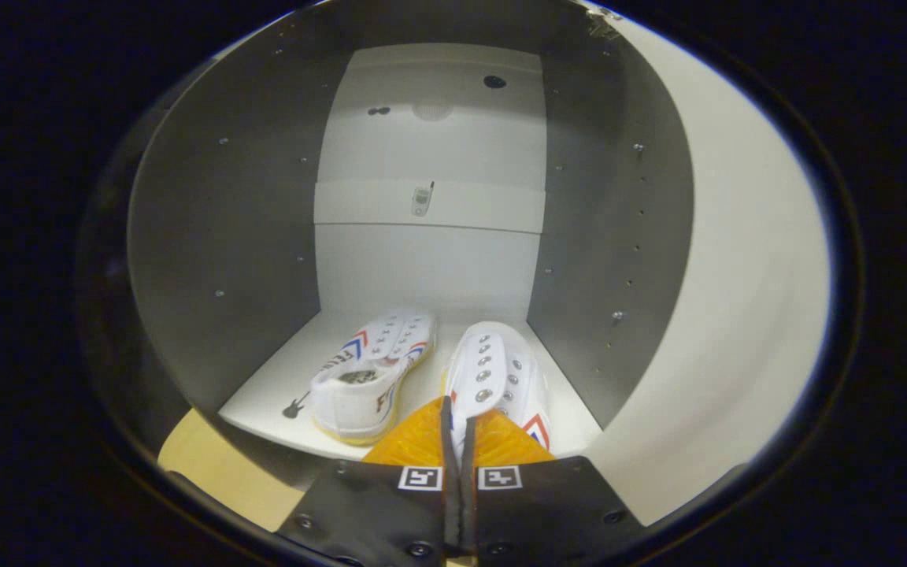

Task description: Open the shoe cabinet door, grab the shoes and put them into the shoe cabinet, then close the shoe cabinet door.

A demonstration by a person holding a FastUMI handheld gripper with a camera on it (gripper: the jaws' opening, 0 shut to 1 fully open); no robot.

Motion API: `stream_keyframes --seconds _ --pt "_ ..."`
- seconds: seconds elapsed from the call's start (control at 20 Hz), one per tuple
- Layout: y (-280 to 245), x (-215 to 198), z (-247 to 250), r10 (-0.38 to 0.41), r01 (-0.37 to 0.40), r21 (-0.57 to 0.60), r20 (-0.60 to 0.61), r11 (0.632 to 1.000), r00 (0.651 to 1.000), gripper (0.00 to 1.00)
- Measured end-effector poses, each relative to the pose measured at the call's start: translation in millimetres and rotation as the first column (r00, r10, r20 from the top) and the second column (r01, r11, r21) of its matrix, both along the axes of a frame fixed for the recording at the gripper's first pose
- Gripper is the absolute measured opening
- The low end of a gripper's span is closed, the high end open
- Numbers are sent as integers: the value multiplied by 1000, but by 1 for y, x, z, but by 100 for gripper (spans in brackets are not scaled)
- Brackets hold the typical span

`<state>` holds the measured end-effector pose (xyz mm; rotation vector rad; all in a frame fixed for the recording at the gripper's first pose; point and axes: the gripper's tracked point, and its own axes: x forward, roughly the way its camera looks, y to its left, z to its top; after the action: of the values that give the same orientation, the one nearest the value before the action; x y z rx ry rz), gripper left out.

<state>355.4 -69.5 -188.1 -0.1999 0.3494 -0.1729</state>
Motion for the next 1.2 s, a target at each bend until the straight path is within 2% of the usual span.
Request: stream_keyframes --seconds 0.25,0.5,0.7,0.95,1.0,1.1,1.2 --pt "-9 55 -6 16 -16 34 -1 999 1000 2" --pt "-12 86 -11 51 -51 22 -10 998 999 2" --pt "-7 102 -19 110 -112 -48 -50 993 993 2" --pt "-8 105 -19 125 -126 -25 -53 992 991 3" --pt "-9 106 -24 126 -128 -28 -63 991 990 10" --pt "-8 107 -31 125 -129 -52 -82 990 989 14" --pt "-12 108 -28 107 -112 -86 -59 990 992 28"
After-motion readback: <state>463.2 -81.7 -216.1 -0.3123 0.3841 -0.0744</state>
